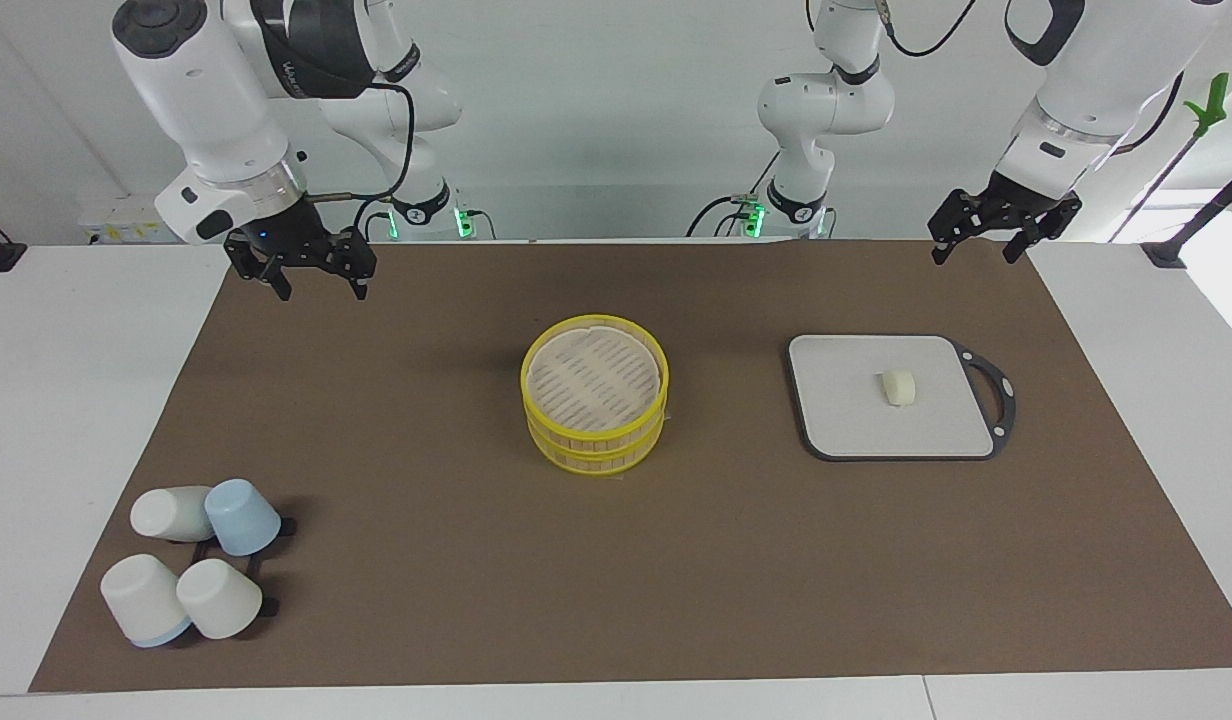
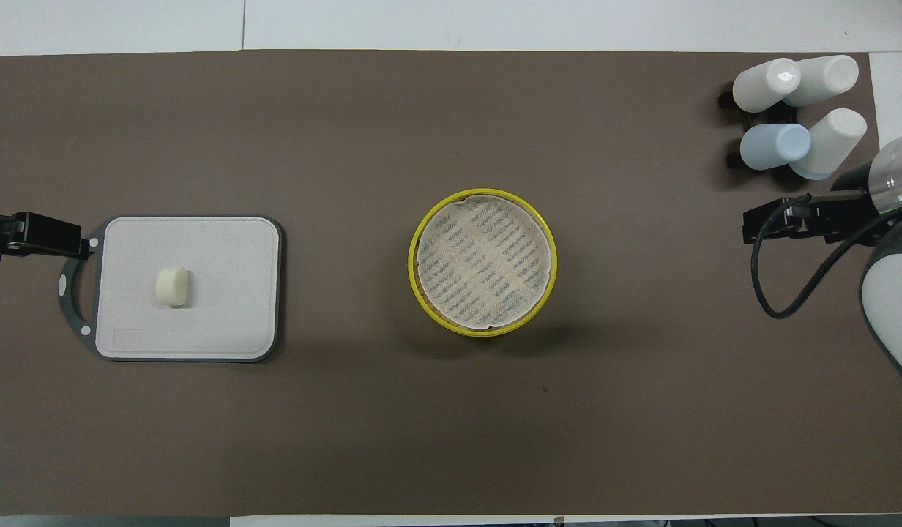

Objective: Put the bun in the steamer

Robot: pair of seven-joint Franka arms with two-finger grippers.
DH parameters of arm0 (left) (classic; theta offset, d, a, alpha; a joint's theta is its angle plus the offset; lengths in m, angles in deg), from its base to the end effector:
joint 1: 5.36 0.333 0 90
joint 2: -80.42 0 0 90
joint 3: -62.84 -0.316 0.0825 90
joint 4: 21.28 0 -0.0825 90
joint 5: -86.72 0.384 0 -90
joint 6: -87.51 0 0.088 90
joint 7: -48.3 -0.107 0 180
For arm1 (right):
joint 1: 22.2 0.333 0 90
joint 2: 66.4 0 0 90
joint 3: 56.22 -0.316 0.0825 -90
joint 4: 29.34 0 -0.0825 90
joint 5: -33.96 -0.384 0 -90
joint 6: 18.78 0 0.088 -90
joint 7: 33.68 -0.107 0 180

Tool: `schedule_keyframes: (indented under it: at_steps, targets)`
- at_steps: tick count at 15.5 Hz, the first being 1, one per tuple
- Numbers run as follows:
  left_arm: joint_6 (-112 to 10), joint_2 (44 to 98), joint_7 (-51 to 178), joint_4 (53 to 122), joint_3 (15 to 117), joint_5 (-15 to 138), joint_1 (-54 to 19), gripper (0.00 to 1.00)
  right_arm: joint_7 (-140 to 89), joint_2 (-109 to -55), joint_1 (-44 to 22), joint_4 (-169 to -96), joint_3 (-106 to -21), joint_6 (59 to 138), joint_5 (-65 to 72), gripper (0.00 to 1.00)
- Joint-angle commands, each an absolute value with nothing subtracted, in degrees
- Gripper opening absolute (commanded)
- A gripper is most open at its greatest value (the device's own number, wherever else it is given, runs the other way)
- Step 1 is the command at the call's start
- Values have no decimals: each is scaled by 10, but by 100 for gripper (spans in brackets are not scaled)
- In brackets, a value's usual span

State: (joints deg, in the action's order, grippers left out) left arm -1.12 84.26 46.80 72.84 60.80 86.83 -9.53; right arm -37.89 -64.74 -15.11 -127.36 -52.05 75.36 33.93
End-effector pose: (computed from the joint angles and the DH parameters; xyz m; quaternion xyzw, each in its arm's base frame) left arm 0.5301 -0.0189 0.6249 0.9994 -0.0317 -0.0144 0.0002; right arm 0.5472 0.0275 0.5803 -0.9997 0.0112 0.0195 0.0001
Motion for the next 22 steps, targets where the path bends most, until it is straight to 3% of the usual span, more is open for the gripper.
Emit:
schedule_keyframes:
  at_steps: [1,4,6,8,10,12,14,18,22]
  targets:
    - [-20,853,478,739,608,862,-97,100,-380,-633,-157,-1290,-522,761,326,100]
    - [-20,853,478,738,609,862,-98,100,-383,-635,-154,-1290,-528,773,324,100]
    - [-21,854,478,741,608,862,-98,100,-440,-657,-146,-1274,-581,783,303,100]
    - [-28,860,470,758,608,862,-93,100,-579,-755,-116,-1175,-634,774,300,100]
    - [-90,879,452,841,606,862,-91,100,-675,-842,-33,-1089,-635,773,324,100]
    - [-204,898,435,963,604,865,-81,100,-721,-875,33,-1086,-635,819,361,100]
    - [-324,879,394,1052,604,866,-64,100,-780,-912,91,-1084,-633,835,386,100]
    - [-469,795,372,1099,606,866,-40,100,-840,-943,126,-1128,-635,943,412,100]
    - [-541,776,390,1132,606,866,-44,100,-836,-923,137,-1184,-636,967,413,100]
